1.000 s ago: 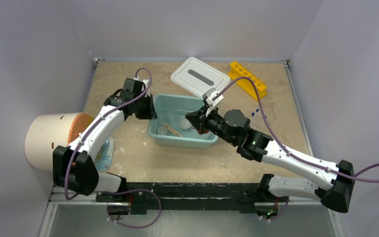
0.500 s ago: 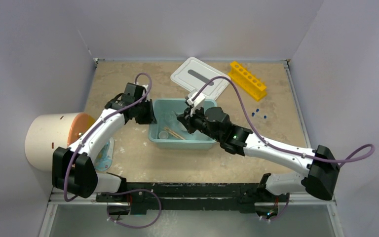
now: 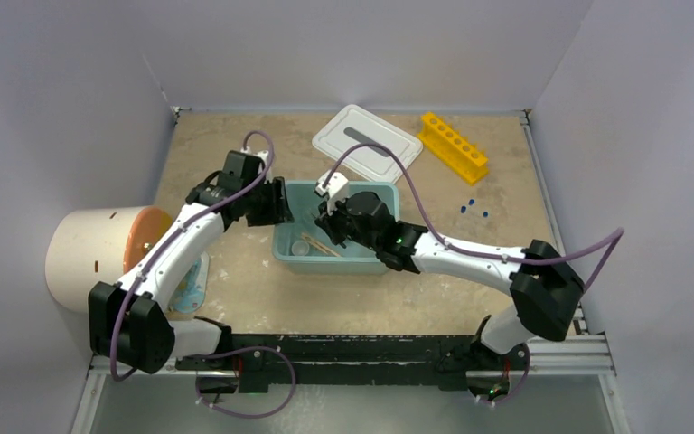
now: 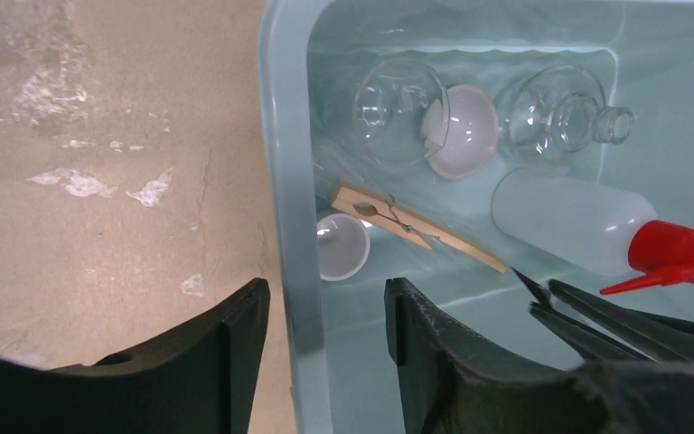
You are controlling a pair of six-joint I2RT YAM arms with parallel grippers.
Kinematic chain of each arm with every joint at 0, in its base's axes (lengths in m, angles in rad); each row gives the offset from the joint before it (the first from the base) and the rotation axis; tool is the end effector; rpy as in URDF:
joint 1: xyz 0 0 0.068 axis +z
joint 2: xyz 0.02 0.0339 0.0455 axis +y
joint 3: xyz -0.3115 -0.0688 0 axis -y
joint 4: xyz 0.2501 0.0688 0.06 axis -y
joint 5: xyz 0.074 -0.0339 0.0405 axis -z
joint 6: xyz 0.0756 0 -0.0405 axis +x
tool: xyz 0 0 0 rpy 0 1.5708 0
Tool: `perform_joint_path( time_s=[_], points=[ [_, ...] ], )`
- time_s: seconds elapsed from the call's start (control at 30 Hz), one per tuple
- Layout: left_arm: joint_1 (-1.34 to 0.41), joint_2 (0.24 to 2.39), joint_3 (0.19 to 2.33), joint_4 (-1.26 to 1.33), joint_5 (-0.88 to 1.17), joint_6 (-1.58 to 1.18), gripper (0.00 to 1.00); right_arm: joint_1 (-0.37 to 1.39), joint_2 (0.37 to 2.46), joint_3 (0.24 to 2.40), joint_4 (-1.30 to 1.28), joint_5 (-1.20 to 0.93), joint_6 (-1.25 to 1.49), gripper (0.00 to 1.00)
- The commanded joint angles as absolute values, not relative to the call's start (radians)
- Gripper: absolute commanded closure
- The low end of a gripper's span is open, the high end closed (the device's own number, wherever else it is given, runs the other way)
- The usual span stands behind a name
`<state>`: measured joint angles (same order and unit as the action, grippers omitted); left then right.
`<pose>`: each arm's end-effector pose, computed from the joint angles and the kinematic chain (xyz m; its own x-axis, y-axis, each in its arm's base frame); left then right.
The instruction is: Organize the chemistry lab equipment
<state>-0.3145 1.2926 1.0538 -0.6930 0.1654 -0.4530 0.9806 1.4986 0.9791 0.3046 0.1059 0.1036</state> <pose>0.2627 -0.0985 0.2929 -0.8607 -0.1740 -0.4784 0.0242 0.9247 -0.3799 0.2238 0.3197 0.3203 -0.1975 -0.1101 -0.9741 -0.7523 0.6541 0.0786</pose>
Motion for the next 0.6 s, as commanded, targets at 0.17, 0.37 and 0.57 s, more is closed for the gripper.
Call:
perform_joint_path(
  time_s=[0.17,0.37,0.57],
  points=[
    [-0.316,1.194,1.178,-0.719,0.014,-0.443,0.48,0.977,1.62,1.103,0.279,0.038,0.043,1.0],
    [-0.316,1.142,1.243,-0.732,0.003,-0.437,0.48,0.976,1.696,1.137,0.236,0.033,0.032,1.0],
    [-0.316,1.12,1.252,-0.737,0.003,-0.432,0.47,0.976,1.737,1.142,0.211,0.053,0.028,1.0]
  ],
)
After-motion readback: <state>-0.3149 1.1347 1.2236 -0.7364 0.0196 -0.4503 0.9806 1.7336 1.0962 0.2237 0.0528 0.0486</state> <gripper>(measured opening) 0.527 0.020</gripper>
